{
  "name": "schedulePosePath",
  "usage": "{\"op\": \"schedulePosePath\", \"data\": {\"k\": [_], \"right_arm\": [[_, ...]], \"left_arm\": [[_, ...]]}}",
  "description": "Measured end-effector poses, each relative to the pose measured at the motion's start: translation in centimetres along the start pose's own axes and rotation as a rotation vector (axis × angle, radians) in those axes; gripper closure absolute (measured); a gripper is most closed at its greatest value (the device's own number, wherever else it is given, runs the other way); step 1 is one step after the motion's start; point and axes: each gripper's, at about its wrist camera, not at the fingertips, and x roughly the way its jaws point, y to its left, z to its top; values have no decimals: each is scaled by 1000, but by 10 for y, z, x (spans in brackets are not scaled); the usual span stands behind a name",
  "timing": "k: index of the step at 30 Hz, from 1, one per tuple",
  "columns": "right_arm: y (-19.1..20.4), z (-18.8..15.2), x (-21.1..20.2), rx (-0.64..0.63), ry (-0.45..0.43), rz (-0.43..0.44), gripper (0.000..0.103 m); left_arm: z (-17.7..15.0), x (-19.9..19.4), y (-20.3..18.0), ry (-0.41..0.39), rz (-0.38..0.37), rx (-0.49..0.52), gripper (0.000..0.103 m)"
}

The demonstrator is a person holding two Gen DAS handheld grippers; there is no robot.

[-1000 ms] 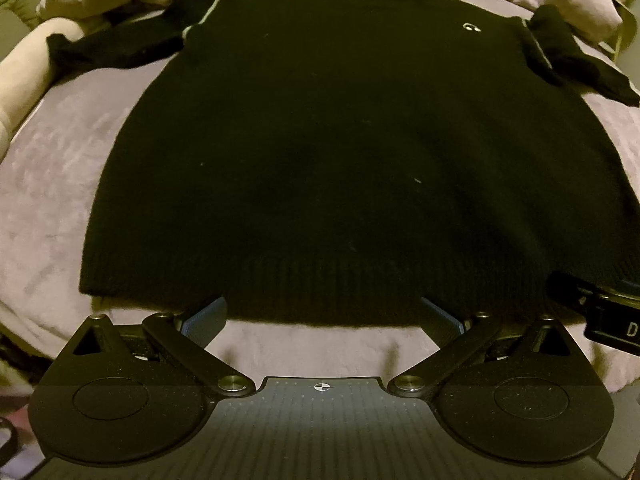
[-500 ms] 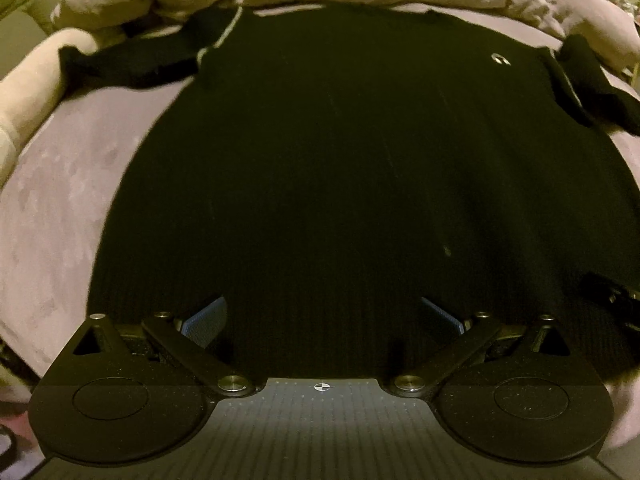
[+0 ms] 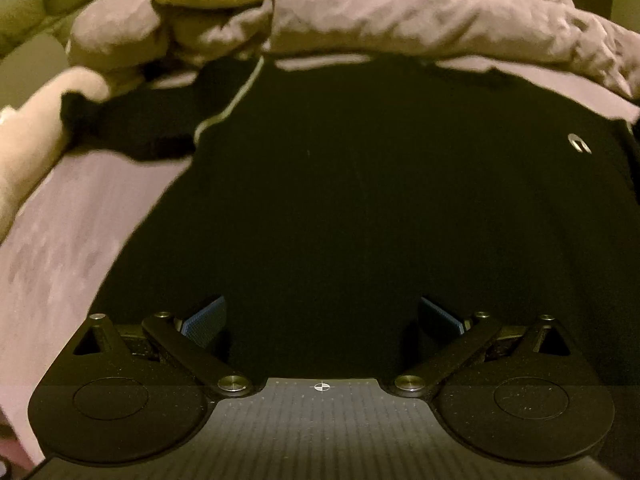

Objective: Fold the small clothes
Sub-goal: 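Grasp the sweater sleeve cuff with the right gripper and lift it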

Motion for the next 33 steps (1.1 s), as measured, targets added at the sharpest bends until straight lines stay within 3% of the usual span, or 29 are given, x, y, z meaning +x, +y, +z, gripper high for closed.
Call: {"op": "schedulePosePath", "data": {"k": [4, 6, 10, 14, 17, 23, 25, 26, 30, 33], "right_arm": [[-96, 74, -12, 264, -232, -58, 5], [-147, 109, -5, 377, -308, -159, 16], [-230, 164, 26, 559, -352, -222, 26], [-276, 198, 54, 683, -405, -233, 33], [-299, 213, 74, 766, -424, -220, 46], [-321, 224, 100, 815, -475, -213, 63], [-326, 227, 104, 827, -475, -203, 77], [-327, 229, 103, 826, -466, -200, 91], [-312, 239, 77, 692, -490, -265, 92], [-299, 250, 45, 530, -555, -410, 92]], "left_arm": [[7, 31, -11, 10, 39, -11, 0], [2, 39, -13, 15, 36, -28, 0], [-10, 37, -15, -71, 34, -60, 0], [-25, 38, -9, -163, 15, -99, 0], [-32, 38, -7, -205, 5, -118, 0], [-32, 38, -7, -209, 0, -123, 0], [-32, 38, -7, -206, -3, -124, 0], [-33, 39, -7, -205, -2, -121, 0], [-31, 37, -4, -188, -12, -123, 0], [-30, 31, -2, -166, -25, -121, 0]]}}
